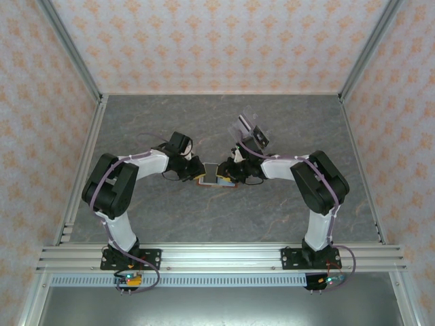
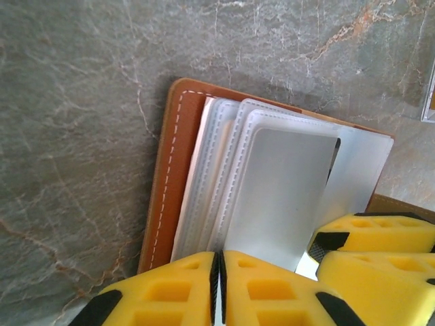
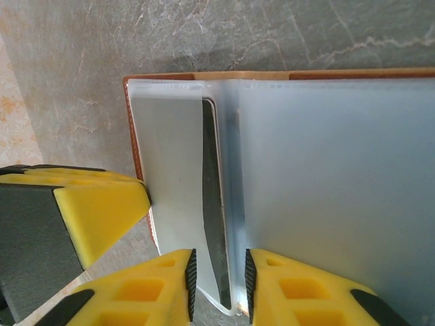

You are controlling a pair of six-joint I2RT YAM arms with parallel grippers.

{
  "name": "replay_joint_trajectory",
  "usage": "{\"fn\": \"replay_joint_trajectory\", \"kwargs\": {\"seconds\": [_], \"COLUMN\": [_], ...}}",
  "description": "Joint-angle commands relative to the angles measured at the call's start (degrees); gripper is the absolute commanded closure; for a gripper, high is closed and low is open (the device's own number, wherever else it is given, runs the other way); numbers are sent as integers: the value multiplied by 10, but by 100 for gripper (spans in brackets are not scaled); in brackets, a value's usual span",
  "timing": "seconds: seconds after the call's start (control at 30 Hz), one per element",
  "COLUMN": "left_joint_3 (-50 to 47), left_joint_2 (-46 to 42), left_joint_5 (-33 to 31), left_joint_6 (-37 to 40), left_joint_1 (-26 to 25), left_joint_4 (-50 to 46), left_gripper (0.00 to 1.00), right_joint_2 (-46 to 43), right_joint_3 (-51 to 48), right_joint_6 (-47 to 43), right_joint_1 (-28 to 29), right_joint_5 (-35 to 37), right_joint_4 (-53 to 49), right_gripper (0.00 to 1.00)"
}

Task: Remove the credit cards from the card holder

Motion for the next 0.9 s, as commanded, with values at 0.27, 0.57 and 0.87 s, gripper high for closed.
{"fn": "replay_joint_trajectory", "kwargs": {"seconds": [0.27,0.57,0.87], "left_joint_3": [-16,-33,-29], "left_joint_2": [27,32,0], "left_joint_5": [3,13,-9], "left_joint_6": [-15,-29,-23], "left_joint_1": [-9,-14,6], "left_joint_4": [21,39,15], "left_gripper": [93,97,89], "right_joint_2": [22,30,4], "right_joint_3": [12,4,-24], "right_joint_6": [2,19,14], "right_joint_1": [1,0,-14], "right_joint_5": [-12,-25,-22], "right_joint_4": [27,73,85], "right_gripper": [80,88,100]}}
